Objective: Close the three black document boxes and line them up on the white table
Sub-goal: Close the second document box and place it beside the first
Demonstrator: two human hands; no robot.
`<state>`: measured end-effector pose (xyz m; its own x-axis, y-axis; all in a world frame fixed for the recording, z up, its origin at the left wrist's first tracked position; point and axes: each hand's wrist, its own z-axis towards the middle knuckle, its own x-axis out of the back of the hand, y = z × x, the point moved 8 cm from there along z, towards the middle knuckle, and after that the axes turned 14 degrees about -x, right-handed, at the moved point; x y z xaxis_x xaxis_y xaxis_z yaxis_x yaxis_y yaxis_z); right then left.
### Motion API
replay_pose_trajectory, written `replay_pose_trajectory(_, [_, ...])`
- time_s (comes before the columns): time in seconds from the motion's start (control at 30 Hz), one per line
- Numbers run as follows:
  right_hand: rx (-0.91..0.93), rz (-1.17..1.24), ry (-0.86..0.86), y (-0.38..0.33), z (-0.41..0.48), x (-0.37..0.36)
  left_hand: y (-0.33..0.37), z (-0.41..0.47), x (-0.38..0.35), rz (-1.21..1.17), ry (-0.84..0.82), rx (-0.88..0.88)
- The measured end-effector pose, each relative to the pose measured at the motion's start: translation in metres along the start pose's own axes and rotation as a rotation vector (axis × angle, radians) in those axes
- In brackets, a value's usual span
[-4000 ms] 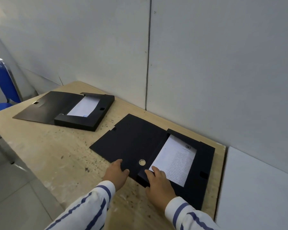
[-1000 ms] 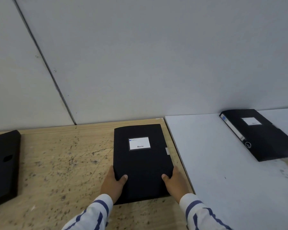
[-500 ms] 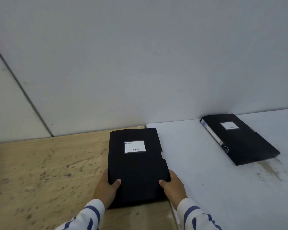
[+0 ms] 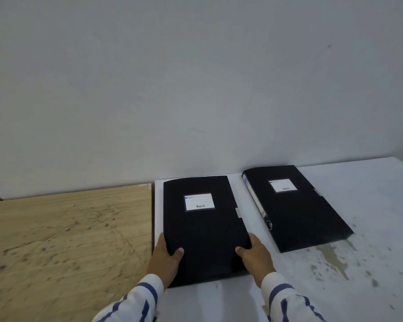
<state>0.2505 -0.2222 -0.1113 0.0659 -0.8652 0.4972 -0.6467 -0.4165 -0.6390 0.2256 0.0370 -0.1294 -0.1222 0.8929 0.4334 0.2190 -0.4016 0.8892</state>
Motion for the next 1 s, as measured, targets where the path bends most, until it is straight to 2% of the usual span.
replay_pose_trajectory(0.23, [-0.003, 0.006, -0.01, 0.0, 0.042, 0.031, 0.022, 0.025, -0.041, 0.054, -0.01, -0.01])
replay_pose_trajectory(0.57, [0.021, -0.094, 0.007, -0.001, 0.066, 0.032, 0.025, 0.036, -0.058, 0.112, 0.027, -0.004])
replay_pose_trajectory(0.9, [0.03, -0.21, 0.081, -0.004, 0.071, 0.03, 0.022, 0.041, -0.059, 0.116, 0.027, 0.012])
replay_pose_trajectory(1.0, [0.075, -0.267, 0.148, -0.008, 0.066, 0.029, 0.02, 0.042, -0.057, 0.106, 0.021, 0.02])
